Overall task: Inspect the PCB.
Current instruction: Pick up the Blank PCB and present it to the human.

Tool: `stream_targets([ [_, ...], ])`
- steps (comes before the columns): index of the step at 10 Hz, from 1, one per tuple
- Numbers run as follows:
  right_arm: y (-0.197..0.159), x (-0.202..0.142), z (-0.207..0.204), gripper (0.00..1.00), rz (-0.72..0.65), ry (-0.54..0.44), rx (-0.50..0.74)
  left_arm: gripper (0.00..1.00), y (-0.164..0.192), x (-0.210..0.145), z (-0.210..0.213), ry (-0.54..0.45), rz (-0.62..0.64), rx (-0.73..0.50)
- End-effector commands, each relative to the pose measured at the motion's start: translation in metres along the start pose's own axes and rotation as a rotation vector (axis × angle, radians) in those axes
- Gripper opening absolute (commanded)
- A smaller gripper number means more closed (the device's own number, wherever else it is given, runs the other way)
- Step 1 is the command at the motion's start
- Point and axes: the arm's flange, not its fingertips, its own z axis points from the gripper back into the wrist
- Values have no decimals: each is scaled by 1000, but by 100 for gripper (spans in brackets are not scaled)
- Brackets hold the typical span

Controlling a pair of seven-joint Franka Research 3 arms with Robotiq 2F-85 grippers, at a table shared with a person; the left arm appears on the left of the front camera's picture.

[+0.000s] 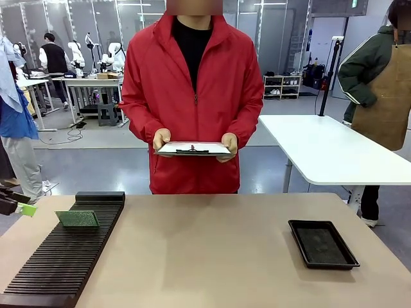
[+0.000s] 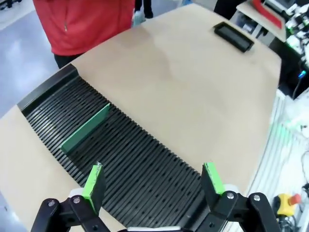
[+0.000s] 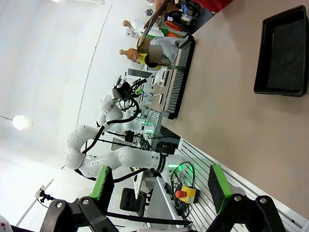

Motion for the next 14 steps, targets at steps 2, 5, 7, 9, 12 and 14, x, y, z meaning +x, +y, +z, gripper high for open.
stream_targets([
  [2, 1, 0, 0, 100, 5, -2, 10, 100, -17, -27, 13, -107, 105, -67],
  [5, 1, 0, 0, 100, 5, -2, 10, 100, 3, -4, -3, -2, 12, -6],
  [7, 1, 0, 0, 100, 5, -2, 10, 100, 3, -4, 3, -17, -16, 17],
  [9, 1, 0, 0, 100, 5, -2, 10, 100, 11, 25, -18, 82, -196, 87],
  [12, 1, 0, 0, 100, 5, -2, 10, 100, 31, 56, -54, 258, -440, 118],
  [14, 1, 0, 0, 100, 5, -2, 10, 100, 51, 72, -68, 444, -658, 55],
])
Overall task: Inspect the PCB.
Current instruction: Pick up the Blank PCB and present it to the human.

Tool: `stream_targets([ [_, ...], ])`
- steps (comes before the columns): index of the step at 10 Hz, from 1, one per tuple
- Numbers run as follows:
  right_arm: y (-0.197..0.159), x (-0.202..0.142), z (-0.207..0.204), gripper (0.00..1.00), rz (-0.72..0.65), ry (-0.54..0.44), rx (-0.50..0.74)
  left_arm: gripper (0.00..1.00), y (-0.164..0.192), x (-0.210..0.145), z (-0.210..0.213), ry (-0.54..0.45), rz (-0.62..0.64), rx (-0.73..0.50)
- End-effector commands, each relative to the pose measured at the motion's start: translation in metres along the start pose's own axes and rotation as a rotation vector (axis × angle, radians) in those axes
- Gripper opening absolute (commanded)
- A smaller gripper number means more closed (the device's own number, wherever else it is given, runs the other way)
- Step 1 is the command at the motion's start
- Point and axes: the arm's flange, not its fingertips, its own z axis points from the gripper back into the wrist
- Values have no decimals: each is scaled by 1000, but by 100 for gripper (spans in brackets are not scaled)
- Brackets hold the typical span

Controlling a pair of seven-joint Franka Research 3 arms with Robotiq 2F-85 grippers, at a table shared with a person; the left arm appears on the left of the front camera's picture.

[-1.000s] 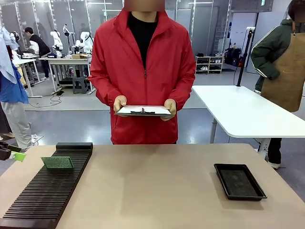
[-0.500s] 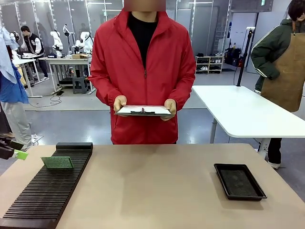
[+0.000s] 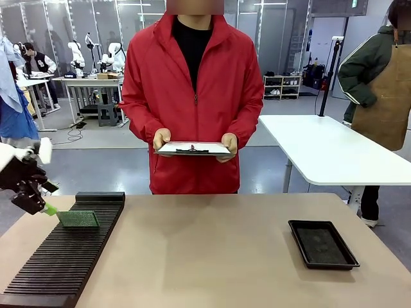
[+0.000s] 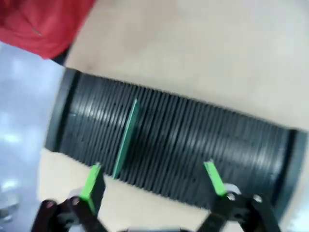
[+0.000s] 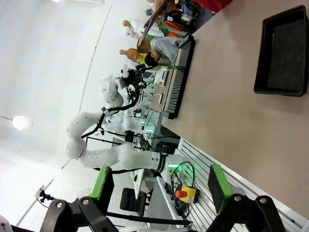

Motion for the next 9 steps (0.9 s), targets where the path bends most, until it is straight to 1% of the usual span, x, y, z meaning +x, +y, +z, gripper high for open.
stream_targets([
  [1, 1, 0, 0, 100, 5, -2, 10, 100, 27, -3, -4, 112, -169, 45],
  [2, 1, 0, 0, 100, 5, -2, 10, 100, 30, -2, -13, 178, -168, 73],
  [3, 1, 0, 0, 100, 5, -2, 10, 100, 33, -4, -22, 189, -191, 56],
  [4, 1, 0, 0, 100, 5, -2, 10, 100, 36, -8, -27, 221, -200, 49],
  [5, 1, 0, 0, 100, 5, -2, 10, 100, 39, -11, -30, 218, -186, 28],
  [7, 1, 0, 0, 100, 5, -2, 10, 100, 39, -13, -24, 199, -166, 25],
  [8, 1, 0, 0, 100, 5, -2, 10, 100, 30, -13, -17, 171, -120, -32],
  [9, 1, 0, 0, 100, 5, -2, 10, 100, 34, -16, -29, 210, -190, 17],
])
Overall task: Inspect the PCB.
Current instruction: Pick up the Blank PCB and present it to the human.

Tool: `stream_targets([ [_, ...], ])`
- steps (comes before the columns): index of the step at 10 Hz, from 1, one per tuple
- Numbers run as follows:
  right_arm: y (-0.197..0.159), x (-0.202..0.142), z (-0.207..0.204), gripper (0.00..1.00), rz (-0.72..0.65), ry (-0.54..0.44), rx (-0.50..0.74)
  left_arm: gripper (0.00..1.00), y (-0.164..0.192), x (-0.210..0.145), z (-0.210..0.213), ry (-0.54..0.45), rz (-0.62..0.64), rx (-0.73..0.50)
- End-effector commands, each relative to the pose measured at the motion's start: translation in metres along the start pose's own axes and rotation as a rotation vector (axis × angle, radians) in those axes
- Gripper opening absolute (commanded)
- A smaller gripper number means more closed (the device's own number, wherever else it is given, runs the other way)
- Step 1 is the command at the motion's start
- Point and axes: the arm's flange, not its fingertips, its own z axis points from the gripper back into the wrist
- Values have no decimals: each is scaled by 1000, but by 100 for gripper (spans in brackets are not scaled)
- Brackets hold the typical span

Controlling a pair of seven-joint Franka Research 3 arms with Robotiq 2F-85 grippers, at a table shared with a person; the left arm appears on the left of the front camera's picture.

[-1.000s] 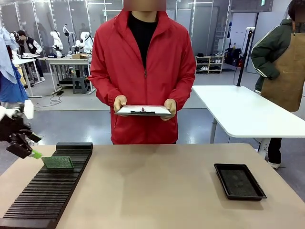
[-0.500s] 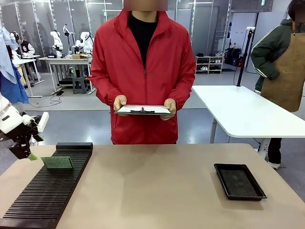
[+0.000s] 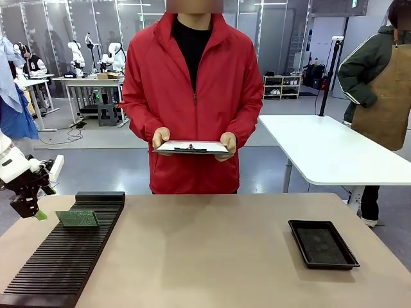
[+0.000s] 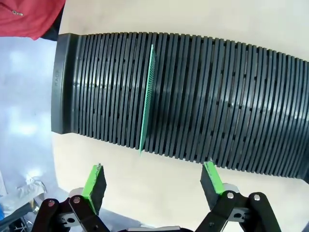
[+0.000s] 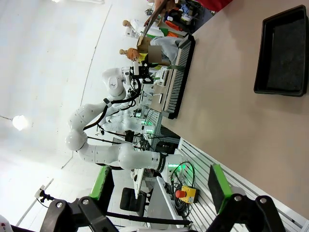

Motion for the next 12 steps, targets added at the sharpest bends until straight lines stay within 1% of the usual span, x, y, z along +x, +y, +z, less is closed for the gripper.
stream_targets([
  [1, 1, 0, 1, 100, 5, -3, 10, 100, 2, 2, -3, 8, -20, 15],
  [4, 1, 0, 1, 100, 5, -3, 10, 100, 0, 2, -1, 0, -6, 1],
  [6, 1, 0, 1, 100, 5, -3, 10, 100, 3, 20, -14, 18, -87, 29],
  [7, 1, 0, 1, 100, 5, -3, 10, 100, 8, 26, -25, 51, -77, 40],
  [9, 1, 0, 1, 100, 5, -3, 10, 100, 9, 32, -45, 111, -97, 51],
  [12, 1, 0, 1, 100, 5, -3, 10, 100, 10, 28, -60, 129, -130, 45],
])
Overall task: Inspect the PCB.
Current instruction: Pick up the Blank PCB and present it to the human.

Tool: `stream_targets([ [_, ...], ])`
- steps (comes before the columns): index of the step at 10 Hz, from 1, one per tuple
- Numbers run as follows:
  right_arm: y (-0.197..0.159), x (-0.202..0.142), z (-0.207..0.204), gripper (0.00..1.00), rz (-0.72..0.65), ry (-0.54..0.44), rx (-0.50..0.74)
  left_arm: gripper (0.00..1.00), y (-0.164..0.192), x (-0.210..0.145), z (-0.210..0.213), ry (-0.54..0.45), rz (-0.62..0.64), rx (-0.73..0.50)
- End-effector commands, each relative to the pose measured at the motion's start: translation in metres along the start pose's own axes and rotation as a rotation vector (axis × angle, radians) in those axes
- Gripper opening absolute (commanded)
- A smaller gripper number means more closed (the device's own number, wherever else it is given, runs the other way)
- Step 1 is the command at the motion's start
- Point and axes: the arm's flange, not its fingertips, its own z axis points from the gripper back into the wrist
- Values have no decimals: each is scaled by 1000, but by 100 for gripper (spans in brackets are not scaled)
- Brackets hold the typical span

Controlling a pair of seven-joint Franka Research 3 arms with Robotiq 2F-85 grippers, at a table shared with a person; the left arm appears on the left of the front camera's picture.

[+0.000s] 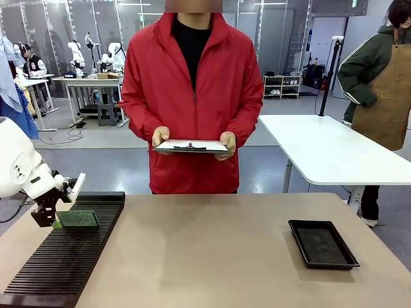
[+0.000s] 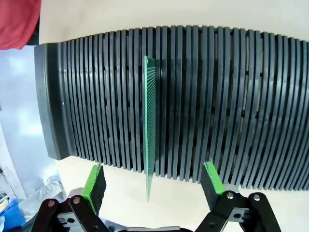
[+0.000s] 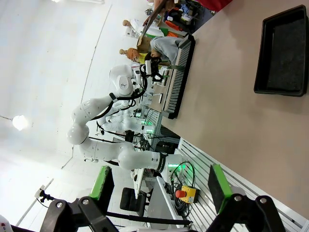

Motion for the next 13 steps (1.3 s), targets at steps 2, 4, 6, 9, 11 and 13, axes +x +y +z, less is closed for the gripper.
stream_targets([
  [2, 1, 0, 1, 100, 5, -4, 10, 100, 12, -1, -11, 28, -8, 0],
  [4, 1, 0, 1, 100, 5, -4, 10, 100, 19, -5, -18, 21, -7, -27],
  [6, 1, 0, 1, 100, 5, -4, 10, 76, 25, -6, -23, 32, -7, -39],
  [9, 1, 0, 1, 100, 5, -4, 10, 0, 25, -5, -24, 46, -13, -49],
  [11, 1, 0, 1, 100, 5, -4, 10, 0, 27, -5, -25, 48, 1, -72],
  [13, 1, 0, 1, 100, 5, -4, 10, 0, 27, -6, -23, 24, -11, -81],
])
